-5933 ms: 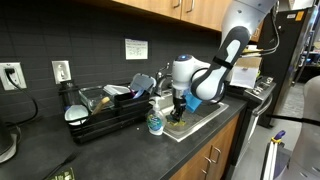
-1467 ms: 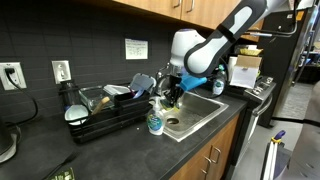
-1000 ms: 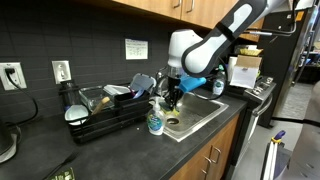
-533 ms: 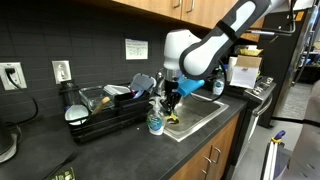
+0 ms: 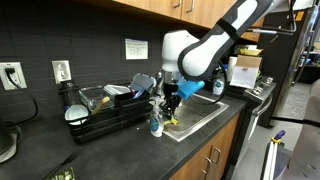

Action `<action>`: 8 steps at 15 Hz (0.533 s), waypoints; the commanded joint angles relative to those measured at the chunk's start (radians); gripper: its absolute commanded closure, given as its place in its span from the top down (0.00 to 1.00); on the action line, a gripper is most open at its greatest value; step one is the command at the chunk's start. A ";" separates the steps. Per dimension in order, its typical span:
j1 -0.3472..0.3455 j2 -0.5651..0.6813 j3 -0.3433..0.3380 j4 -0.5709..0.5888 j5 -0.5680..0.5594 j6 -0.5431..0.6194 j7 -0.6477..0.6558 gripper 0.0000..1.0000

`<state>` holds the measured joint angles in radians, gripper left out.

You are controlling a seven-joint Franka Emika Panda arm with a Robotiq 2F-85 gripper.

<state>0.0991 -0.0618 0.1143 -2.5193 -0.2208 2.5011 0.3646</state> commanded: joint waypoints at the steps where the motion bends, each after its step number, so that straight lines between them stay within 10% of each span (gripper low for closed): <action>1: 0.009 -0.038 0.011 -0.023 0.042 -0.033 -0.035 0.04; 8: 0.022 -0.026 0.020 -0.030 0.049 -0.037 -0.037 0.04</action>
<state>0.1174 -0.0649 0.1260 -2.5361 -0.2068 2.4847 0.3569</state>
